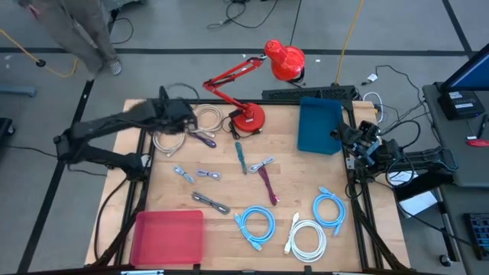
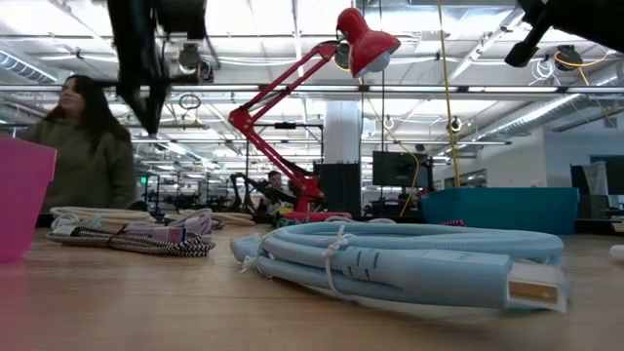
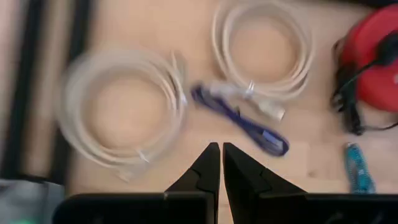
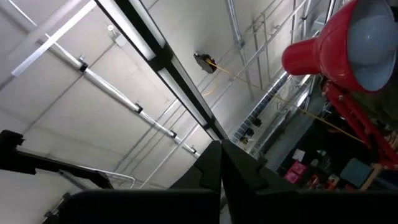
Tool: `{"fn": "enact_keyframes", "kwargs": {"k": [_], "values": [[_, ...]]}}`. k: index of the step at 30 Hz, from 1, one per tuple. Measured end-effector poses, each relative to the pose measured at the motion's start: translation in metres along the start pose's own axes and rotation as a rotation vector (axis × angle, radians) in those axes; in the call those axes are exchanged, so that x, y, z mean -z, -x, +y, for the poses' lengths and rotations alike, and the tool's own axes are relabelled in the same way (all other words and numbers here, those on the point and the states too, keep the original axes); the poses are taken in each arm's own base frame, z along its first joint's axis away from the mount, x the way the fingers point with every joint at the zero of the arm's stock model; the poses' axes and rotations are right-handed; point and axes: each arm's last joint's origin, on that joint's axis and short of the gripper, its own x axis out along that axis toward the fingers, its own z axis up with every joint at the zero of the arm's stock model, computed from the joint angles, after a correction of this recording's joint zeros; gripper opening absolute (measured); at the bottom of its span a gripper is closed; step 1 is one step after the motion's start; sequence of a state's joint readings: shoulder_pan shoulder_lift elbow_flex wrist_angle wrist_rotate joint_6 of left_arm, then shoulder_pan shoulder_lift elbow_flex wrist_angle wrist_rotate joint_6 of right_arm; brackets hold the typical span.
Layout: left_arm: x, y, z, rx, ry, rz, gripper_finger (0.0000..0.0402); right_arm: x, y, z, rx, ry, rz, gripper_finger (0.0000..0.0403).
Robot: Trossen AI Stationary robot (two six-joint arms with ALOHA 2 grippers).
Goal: Sort cables
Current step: Put the top gray usb cable into the blue bin
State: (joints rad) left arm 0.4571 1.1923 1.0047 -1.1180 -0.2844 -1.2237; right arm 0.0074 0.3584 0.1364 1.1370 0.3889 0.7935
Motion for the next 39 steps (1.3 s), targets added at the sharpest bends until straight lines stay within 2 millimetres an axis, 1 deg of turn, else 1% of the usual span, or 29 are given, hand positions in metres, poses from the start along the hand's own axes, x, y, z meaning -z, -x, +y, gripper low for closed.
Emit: {"fn": "enact_keyframes", "kwargs": {"k": [1,4,7,10,12,15,18,23,26,32,39], "values": [[0.004,-0.016,0.004,0.010,0.040,0.020,0.0026,0.000,0.000,0.000,0.000,0.001,0.000,0.0000],[0.013,-0.053,0.017,0.077,0.219,0.039,0.0026,0.000,0.000,0.000,-0.001,-0.007,0.001,0.0000],[0.014,-0.074,0.020,0.219,0.305,0.033,0.0026,0.000,0.000,0.000,-0.001,-0.029,0.002,0.0000],[0.004,-0.086,0.014,0.325,0.277,0.007,0.0026,0.001,0.000,0.001,-0.023,-0.039,0.026,0.0000],[-0.007,-0.087,0.006,0.388,0.223,0.012,0.0026,0.001,0.000,0.001,-0.033,-0.032,0.040,0.0000],[-0.026,-0.082,-0.008,0.444,0.118,0.002,0.0026,0.001,0.000,0.001,-0.033,-0.030,0.041,0.0000],[-0.040,-0.076,-0.016,0.377,0.033,0.017,0.0026,0.001,0.000,0.001,-0.030,-0.024,0.038,0.0000],[-0.056,-0.070,-0.022,0.240,-0.073,0.031,0.0026,0.001,0.000,0.001,-0.029,-0.023,0.037,0.0000],[-0.061,-0.072,-0.022,0.223,-0.087,0.036,0.0026,0.001,0.000,0.001,-0.030,-0.029,0.038,0.0000],[-0.064,-0.074,-0.014,0.175,-0.049,0.057,0.0026,0.001,0.000,0.001,-0.031,-0.030,0.040,0.0000],[-0.062,-0.074,-0.010,0.147,-0.068,0.080,0.0026,0.001,0.000,0.001,-0.031,0.002,0.040,0.0000]]}}
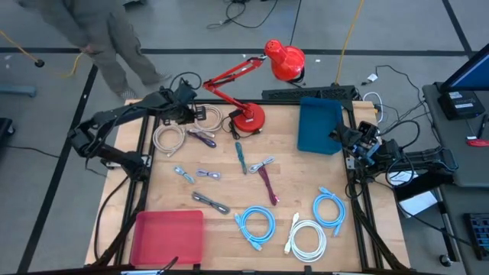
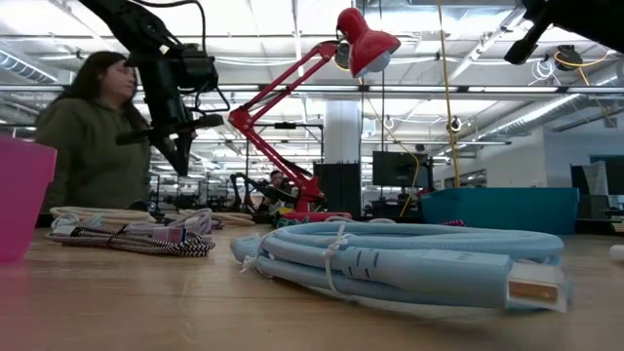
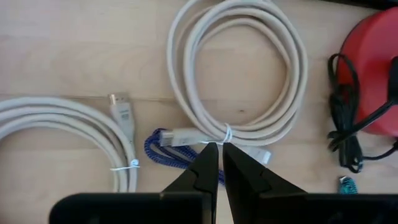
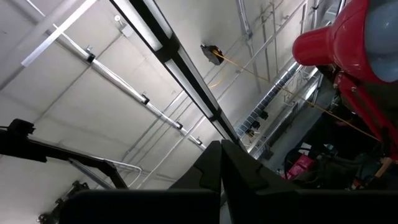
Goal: Sort cables
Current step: Put the top gray usb cable into the blue bin
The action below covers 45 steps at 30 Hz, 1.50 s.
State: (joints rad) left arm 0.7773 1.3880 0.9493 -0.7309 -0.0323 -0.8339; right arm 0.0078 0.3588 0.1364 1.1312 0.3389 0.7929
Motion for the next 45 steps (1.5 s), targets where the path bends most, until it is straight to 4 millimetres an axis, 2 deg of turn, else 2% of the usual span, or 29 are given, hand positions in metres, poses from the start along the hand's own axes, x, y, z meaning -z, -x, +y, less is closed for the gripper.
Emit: {"fn": "enact_keyframes", "kwargs": {"k": [4,11,20,26,31,35,37,40,42,45], "values": [[0.000,0.000,0.001,-0.012,-0.018,-0.003,0.0026,0.001,0.000,-0.001,0.007,0.004,0.006,0.0000],[0.002,0.000,-0.002,0.006,-0.234,0.004,0.0026,0.001,0.000,-0.001,0.012,0.006,0.009,0.0000],[0.016,0.001,-0.016,0.050,-0.818,-0.005,0.0026,0.002,0.000,-0.002,0.019,0.009,0.014,0.0000],[0.034,0.003,-0.031,0.085,-1.210,-0.023,0.0026,0.002,0.000,-0.002,0.020,0.010,0.014,0.0000],[0.042,0.000,-0.036,-0.028,-1.438,-0.047,0.0026,0.002,0.000,-0.002,0.020,0.010,0.016,0.0000],[0.047,-0.011,-0.041,-0.119,-1.616,0.012,0.0026,0.004,0.000,-0.004,0.039,0.019,0.034,0.0000],[0.048,-0.019,-0.046,-0.220,-1.625,0.042,0.0026,0.005,0.000,-0.005,0.051,0.025,0.044,0.0000],[0.044,-0.027,-0.061,-0.335,-1.505,0.022,0.0026,0.006,0.000,-0.007,0.080,0.029,0.043,0.0000],[0.038,-0.026,-0.074,-0.327,-1.485,0.022,0.0026,0.005,0.000,-0.007,0.081,0.024,0.036,0.0000],[0.030,-0.021,-0.095,-0.222,-1.476,0.002,0.0026,0.005,0.000,-0.007,0.081,0.024,0.037,0.0000]]}}
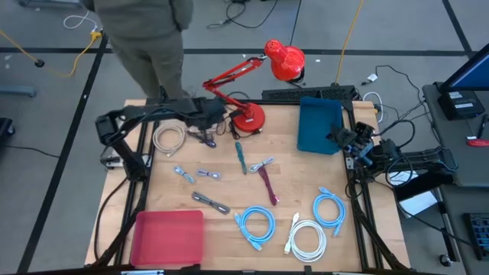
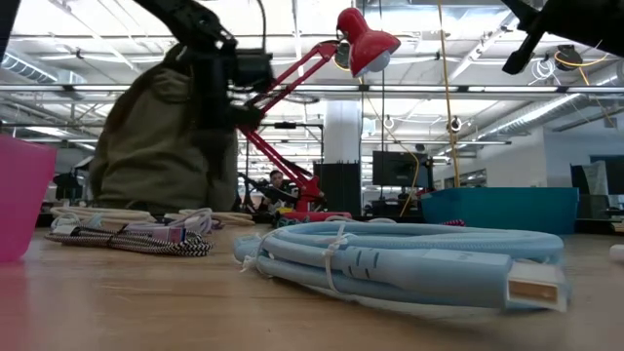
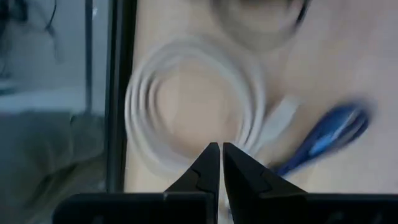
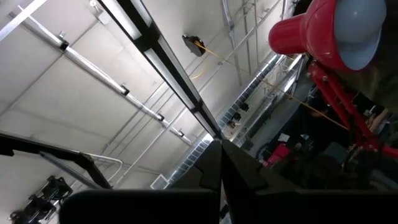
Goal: Sort cables
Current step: Put the top gray usb cable into the blue bin
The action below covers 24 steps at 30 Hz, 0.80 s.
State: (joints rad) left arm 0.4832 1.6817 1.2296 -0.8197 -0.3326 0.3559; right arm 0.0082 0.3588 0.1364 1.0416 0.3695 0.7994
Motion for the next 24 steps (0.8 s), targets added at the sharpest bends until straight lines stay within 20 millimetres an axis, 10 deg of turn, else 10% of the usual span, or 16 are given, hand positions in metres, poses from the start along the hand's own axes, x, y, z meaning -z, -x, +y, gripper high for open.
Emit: {"fn": "enact_keyframes", "kwargs": {"k": [8,19,24], "values": [[-0.021,0.010,0.004,0.043,0.013,-0.087,0.0026,0.000,0.000,0.000,-0.005,-0.001,0.000,0.0000],[0.015,-0.017,-0.013,0.159,-0.026,0.138,0.0031,0.000,0.000,0.000,-0.004,-0.001,0.002,0.0000],[0.030,-0.029,-0.019,0.123,-0.020,0.264,0.0093,0.000,0.000,0.000,-0.004,0.000,0.003,0.0000]]}}
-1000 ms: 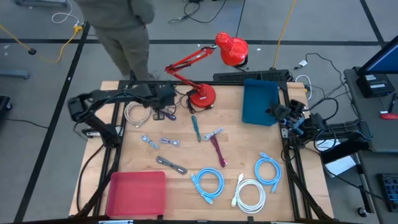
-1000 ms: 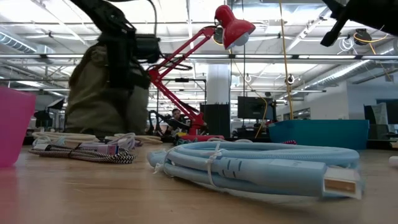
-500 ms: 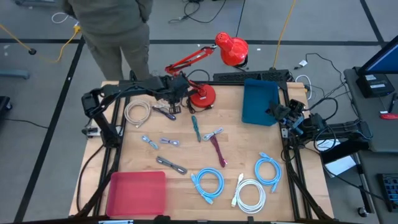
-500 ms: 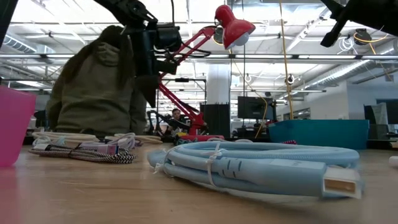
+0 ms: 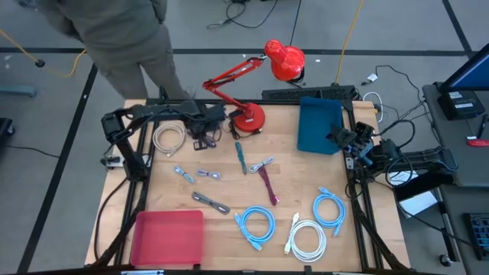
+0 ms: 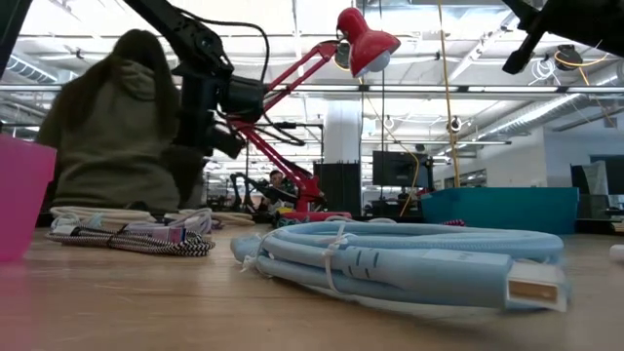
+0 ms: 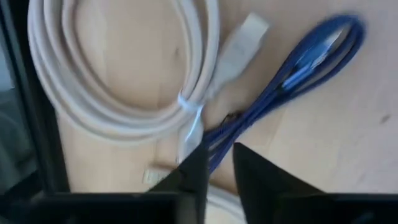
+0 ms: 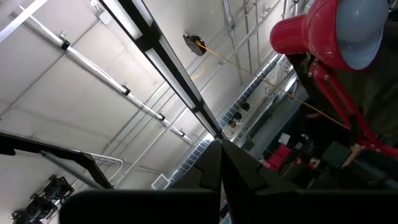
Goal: Sort cables
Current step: Put the top gray usb cable into the blue bin
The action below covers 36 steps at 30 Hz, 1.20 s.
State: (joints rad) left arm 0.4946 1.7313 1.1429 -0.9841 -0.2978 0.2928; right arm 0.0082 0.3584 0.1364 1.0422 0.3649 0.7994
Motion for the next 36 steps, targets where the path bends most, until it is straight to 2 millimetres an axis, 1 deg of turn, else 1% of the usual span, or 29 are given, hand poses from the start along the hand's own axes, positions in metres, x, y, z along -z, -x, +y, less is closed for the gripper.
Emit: {"fn": "enact_keyframes", "kwargs": {"k": [3,4,6,9,14,17,20,23,26,28,36], "values": [[-0.003,0.001,-0.004,-0.041,-0.014,-0.014,0.0149,0.000,0.000,0.000,0.001,0.001,0.000,0.0000],[-0.005,0.001,-0.005,-0.046,-0.026,-0.029,0.0162,0.000,0.000,0.000,0.000,0.000,0.000,0.0000],[-0.009,0.004,-0.009,-0.073,-0.058,-0.054,0.0170,0.000,0.000,0.000,0.000,0.001,0.000,0.0000],[-0.014,0.008,-0.014,-0.141,-0.068,-0.091,0.0156,0.000,0.000,0.000,0.000,0.000,0.001,0.0000],[-0.017,0.011,-0.020,-0.132,-0.088,-0.112,0.0133,0.000,0.000,0.000,0.000,0.000,0.001,0.0000],[-0.016,0.010,-0.018,-0.127,-0.083,-0.110,0.0127,0.000,0.000,0.000,0.000,0.000,0.001,0.0000],[-0.015,0.004,-0.012,-0.107,-0.083,-0.094,0.0125,0.000,0.000,0.000,0.000,0.000,0.001,0.0000],[-0.013,-0.006,-0.006,-0.048,-0.048,-0.053,0.0125,0.000,0.000,0.000,0.000,0.000,0.000,0.0000],[-0.013,-0.017,-0.004,0.021,-0.009,-0.012,0.0125,0.000,0.000,0.000,0.000,0.000,0.000,0.0000],[-0.013,-0.022,-0.003,0.027,0.005,0.003,0.0125,0.000,0.000,0.000,0.000,0.000,0.001,0.0000],[-0.026,-0.018,-0.004,-0.077,-0.019,-0.099,0.0125,0.000,0.000,0.000,-0.001,0.000,0.001,0.0000]]}}
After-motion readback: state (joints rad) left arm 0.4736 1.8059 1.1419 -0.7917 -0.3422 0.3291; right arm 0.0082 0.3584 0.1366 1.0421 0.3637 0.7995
